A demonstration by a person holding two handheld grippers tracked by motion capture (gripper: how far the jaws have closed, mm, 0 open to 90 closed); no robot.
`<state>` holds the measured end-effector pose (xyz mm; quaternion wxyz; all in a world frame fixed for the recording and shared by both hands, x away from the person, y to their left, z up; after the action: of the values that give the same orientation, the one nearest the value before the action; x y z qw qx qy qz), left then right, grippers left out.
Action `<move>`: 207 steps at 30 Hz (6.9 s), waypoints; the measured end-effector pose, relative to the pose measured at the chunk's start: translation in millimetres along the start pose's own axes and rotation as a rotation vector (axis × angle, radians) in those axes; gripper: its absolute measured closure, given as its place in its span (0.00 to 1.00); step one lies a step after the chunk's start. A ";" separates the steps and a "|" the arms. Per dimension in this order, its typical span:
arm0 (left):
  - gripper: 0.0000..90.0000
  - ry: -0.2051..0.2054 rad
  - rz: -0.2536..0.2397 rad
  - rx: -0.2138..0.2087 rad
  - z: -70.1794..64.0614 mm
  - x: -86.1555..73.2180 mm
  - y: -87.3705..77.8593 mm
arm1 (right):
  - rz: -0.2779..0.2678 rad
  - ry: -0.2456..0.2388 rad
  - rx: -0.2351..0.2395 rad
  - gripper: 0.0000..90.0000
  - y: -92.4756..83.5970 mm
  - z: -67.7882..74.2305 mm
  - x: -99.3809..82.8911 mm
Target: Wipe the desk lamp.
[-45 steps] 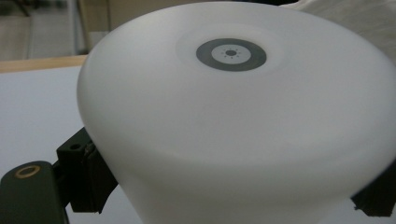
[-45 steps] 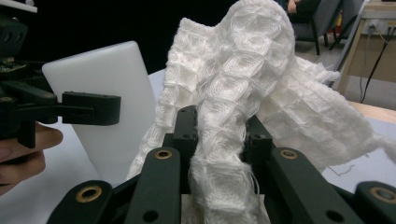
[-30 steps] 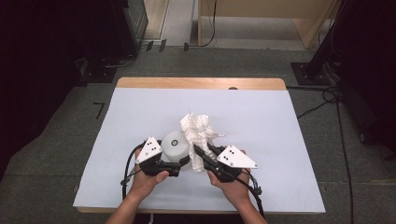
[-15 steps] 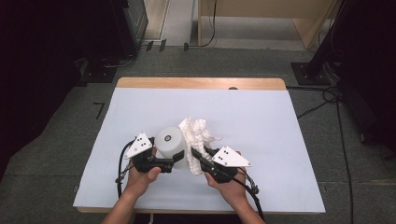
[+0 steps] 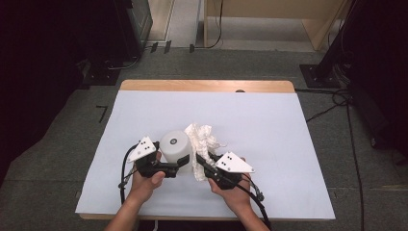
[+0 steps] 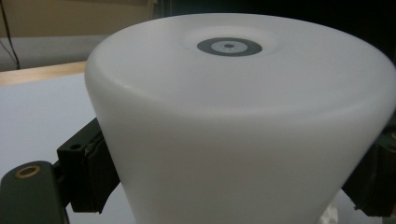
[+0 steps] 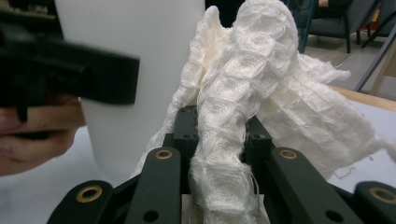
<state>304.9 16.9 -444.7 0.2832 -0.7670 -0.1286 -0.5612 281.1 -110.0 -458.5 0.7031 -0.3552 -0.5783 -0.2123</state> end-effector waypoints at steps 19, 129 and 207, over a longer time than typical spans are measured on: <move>0.10 0.094 0.072 0.378 46.6 -32.8 15.8 | -0.040 0.034 -0.073 0.81 -13.8 -27.3 10.3; 0.09 0.091 0.138 0.296 35.8 -34.4 18.2 | -0.053 0.008 -0.081 0.82 -15.4 -27.5 10.8; 0.09 0.028 0.034 -0.090 -4.2 -9.1 2.3 | -0.032 -0.041 -0.012 0.82 -8.7 -5.0 8.7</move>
<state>299.7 13.7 -453.0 0.2598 -0.7730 -0.0861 -0.5723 280.3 -118.4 -448.4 0.6854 -0.3542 -0.5971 -0.2196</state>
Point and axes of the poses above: each handheld gripper's, and its own axes: y roughly forward along the jaws, x roughly out of its top, z roughly to its left, the point moved 8 cm from there along y, roughly forward along the jaws, and after that the axes turned 1 degree about z, right-handed, at the moved point
